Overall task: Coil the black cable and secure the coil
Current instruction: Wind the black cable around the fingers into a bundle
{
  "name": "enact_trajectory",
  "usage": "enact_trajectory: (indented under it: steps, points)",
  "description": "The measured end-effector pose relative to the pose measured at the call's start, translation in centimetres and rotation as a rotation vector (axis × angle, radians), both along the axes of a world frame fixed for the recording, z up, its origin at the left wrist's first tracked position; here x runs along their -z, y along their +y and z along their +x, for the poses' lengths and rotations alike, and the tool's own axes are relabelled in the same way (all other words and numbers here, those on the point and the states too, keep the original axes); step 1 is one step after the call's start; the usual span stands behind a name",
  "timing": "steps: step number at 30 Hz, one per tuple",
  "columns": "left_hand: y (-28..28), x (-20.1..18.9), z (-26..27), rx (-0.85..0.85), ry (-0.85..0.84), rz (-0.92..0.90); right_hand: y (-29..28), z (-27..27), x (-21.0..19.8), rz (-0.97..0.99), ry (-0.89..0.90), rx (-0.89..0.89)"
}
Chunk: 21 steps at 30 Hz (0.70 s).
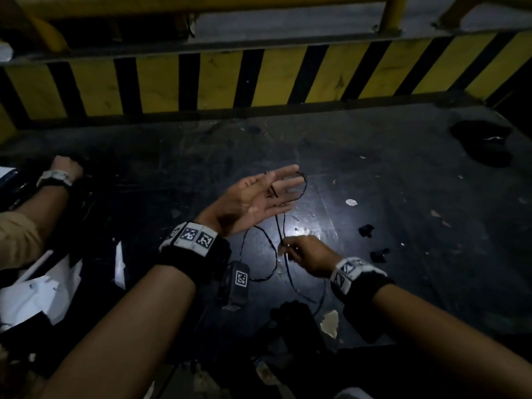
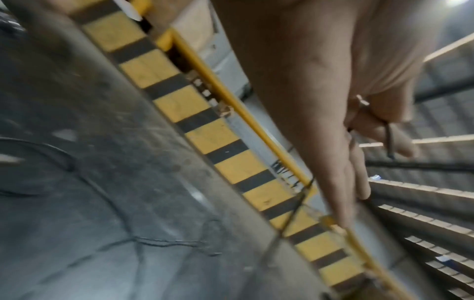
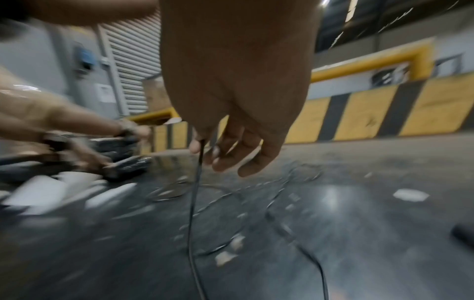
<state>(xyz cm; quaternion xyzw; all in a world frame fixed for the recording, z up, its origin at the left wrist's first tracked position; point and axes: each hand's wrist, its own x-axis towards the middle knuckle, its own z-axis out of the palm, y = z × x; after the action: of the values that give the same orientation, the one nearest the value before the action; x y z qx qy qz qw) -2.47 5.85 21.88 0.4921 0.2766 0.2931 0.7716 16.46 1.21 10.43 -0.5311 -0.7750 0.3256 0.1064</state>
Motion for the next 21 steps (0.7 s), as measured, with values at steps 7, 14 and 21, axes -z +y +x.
enact_trajectory:
  steps: [7,14,21]
  points:
    - [1.3,3.1,-2.1,-0.024,0.128,-0.101,-3.3,-0.2,-1.9,-0.054,-0.196,-0.154]
    - [1.1,5.0,-2.3,0.052,0.238,-0.151,-1.5,-0.2,-9.6,0.11,-0.306,-0.157]
    - [-0.1,5.7,-1.0,0.179,0.273,-0.209,3.3,-0.3,-18.2,0.394,-0.445,-0.092]
